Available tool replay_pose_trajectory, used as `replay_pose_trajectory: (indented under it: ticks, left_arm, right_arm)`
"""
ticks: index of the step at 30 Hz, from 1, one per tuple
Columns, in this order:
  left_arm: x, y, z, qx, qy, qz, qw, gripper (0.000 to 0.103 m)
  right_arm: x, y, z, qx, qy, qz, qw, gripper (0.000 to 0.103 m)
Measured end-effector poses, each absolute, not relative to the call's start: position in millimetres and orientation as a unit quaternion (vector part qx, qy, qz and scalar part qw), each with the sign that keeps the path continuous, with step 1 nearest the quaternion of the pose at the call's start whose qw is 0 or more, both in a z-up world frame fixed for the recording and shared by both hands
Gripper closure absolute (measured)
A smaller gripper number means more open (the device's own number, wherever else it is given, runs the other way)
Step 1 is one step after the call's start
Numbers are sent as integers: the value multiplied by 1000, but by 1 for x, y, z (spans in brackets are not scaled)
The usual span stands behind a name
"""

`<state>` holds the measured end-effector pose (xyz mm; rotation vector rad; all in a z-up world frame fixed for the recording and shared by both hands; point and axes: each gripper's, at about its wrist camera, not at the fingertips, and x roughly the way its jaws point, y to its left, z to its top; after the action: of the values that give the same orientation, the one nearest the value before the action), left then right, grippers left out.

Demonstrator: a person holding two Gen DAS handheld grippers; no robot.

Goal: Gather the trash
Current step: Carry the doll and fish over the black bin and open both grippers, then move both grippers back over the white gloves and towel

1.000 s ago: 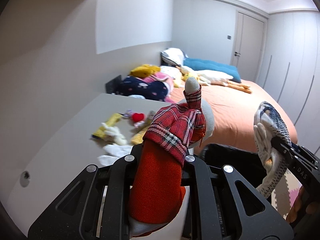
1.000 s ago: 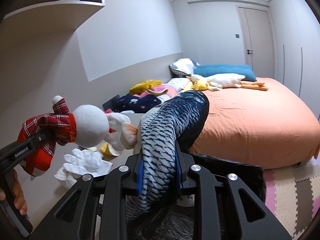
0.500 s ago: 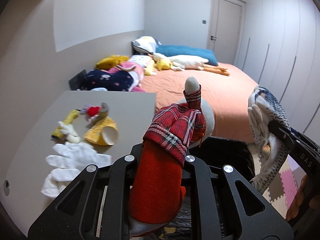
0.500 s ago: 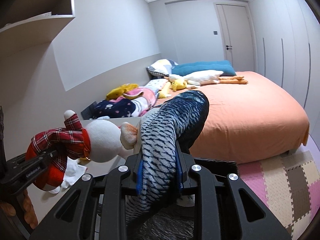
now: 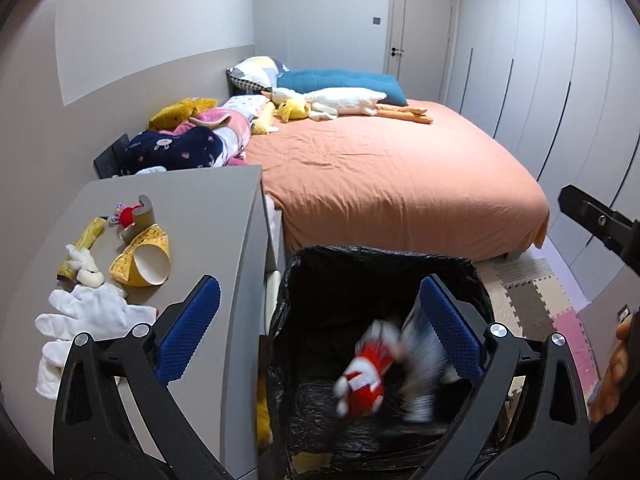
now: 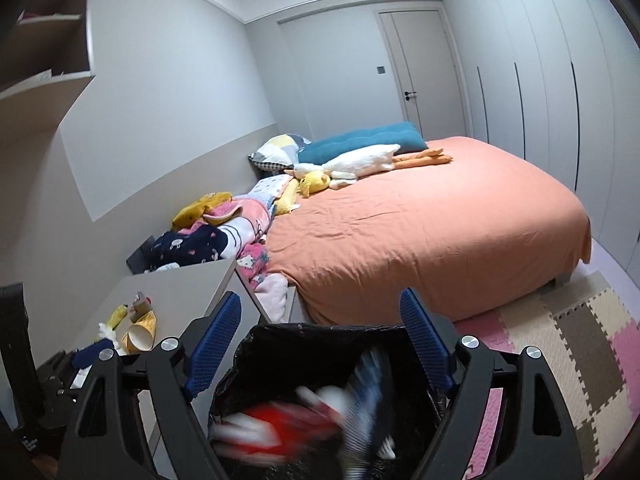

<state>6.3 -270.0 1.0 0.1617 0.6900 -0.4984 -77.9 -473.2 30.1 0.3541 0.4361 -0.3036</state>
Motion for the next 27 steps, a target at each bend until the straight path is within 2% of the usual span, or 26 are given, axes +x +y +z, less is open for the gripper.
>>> replay_pose_trajectory:
  ticks: [27]
  left_arm:
    - [22, -186, -1, 69, 337, -177, 922, 6]
  right_arm:
    - [-27, -397, 14, 124, 269, -92, 951, 21]
